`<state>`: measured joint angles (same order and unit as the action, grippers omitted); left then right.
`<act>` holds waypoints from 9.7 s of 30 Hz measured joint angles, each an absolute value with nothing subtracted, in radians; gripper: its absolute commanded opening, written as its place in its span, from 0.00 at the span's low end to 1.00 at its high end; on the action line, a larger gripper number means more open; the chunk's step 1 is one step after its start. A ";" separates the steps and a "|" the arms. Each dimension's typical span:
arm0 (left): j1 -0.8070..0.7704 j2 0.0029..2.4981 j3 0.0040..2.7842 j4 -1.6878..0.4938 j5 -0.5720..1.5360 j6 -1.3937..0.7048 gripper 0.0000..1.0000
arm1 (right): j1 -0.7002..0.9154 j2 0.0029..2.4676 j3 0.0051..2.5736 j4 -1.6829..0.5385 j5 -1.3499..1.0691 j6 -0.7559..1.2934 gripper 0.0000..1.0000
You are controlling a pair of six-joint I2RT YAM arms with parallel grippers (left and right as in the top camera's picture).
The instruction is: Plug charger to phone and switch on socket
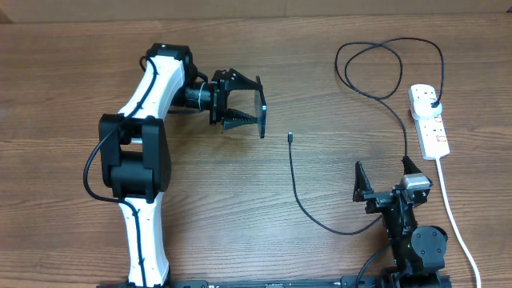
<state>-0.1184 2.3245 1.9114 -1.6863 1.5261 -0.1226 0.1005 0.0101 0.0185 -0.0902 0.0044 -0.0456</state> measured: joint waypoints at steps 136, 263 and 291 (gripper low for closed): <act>-0.101 2.307 1.912 -1.687 1.534 -0.262 0.62 | 0.865 1.640 1.558 -0.859 0.490 0.523 0.61; 0.035 2.120 1.953 -1.288 0.849 -0.065 0.04 | 0.482 1.892 1.563 -1.166 0.098 0.587 0.70; 0.041 2.104 1.957 -1.312 0.685 -0.055 0.04 | 0.493 2.131 1.563 -0.988 0.070 0.388 0.43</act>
<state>0.0406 2.1040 1.9568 -1.3125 0.6853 -0.0547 0.4934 2.1307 1.5627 -0.9882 0.0704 0.3878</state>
